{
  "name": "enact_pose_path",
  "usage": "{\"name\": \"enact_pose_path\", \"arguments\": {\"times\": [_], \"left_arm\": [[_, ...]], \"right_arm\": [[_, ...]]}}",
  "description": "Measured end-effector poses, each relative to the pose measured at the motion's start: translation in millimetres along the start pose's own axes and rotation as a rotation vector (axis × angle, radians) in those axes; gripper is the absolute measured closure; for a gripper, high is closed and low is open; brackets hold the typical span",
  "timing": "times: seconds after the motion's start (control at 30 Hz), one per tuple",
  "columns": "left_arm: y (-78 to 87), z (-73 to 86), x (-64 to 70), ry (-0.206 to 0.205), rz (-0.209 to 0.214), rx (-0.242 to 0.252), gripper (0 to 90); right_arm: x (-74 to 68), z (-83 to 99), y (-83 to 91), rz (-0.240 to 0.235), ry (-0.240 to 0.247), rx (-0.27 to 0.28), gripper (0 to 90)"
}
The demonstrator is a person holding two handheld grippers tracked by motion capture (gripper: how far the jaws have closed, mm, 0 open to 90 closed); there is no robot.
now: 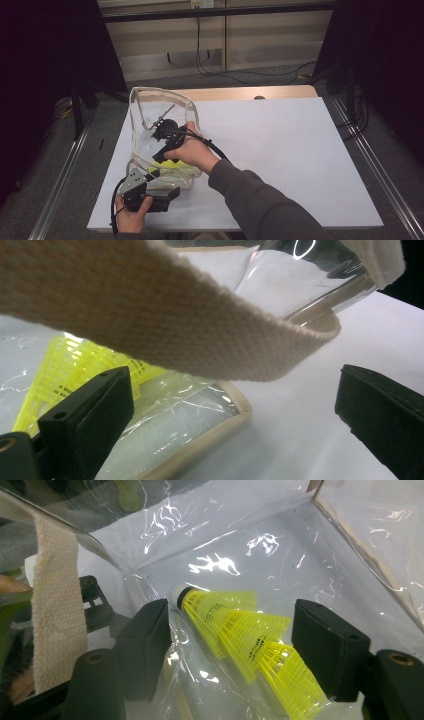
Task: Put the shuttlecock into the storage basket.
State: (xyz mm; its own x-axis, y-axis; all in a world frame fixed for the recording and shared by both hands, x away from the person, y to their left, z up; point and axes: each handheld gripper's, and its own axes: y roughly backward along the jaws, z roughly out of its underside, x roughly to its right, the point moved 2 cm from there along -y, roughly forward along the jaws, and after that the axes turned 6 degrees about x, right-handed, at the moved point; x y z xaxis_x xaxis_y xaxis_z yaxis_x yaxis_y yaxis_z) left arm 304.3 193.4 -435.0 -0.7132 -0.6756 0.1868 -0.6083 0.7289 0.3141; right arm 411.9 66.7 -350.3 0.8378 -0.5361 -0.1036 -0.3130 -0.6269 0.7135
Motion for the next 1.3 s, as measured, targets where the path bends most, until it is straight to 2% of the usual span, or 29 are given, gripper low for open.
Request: {"name": "enact_pose_path", "arguments": {"times": [0.37,0.57,0.67,0.8,1.3], "left_arm": [[-0.5,-0.1,-0.3,-0.002,0.000,-0.001,2.2],[0.5,0.2,0.5,-0.004,-0.003,-0.001,2.3],[0.7,-0.1,1.4,-0.005,-0.005,0.000,2.2],[1.0,0.6,1.2,-0.004,-0.006,-0.001,2.2],[0.9,0.0,0.3,-0.007,-0.006,-0.005,2.3]], "right_arm": [[5.4,5.2,17.9,-0.028,-0.033,0.027,24.7],[5.9,6.4,30.4,-0.044,-0.024,0.054,22.8],[4.8,7.2,34.6,-0.054,-0.022,0.057,18.0],[3.2,8.4,38.9,-0.069,-0.016,0.061,16.6],[11.7,16.1,60.4,-0.067,-0.029,0.103,12.9]]}}
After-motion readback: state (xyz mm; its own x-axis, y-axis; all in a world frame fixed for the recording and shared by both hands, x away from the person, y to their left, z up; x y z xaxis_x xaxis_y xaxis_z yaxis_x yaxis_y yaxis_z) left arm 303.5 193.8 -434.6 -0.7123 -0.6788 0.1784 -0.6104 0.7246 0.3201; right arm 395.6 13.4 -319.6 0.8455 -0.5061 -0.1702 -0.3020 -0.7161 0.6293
